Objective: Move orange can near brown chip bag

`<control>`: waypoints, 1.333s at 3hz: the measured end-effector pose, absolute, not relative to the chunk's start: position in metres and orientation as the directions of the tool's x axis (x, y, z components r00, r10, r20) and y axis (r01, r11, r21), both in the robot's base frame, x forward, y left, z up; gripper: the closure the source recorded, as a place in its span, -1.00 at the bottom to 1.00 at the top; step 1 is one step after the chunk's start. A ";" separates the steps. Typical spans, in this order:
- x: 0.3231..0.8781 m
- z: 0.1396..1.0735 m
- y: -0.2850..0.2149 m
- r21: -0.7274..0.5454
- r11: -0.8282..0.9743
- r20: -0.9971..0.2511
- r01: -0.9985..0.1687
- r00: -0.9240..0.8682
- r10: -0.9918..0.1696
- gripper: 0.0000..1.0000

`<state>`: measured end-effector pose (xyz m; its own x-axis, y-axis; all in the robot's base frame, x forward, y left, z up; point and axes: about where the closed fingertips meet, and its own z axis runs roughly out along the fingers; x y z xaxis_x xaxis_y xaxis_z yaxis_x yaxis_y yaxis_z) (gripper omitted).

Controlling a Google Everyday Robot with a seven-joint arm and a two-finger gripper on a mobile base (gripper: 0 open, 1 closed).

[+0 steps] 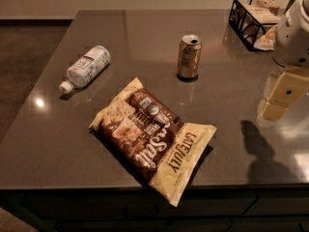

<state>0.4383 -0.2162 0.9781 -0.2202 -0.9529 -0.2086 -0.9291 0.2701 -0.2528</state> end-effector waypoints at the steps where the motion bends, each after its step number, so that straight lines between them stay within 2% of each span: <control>1: 0.438 0.978 -0.216 -0.253 0.270 -0.209 -0.929 -0.220 -0.953 -1.00; 4: 0.491 0.978 -0.208 -0.242 0.344 -0.304 -0.907 -0.266 -0.915 -1.00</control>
Offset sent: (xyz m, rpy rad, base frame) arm 0.0220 0.0039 0.0002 0.0422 0.0004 -0.0259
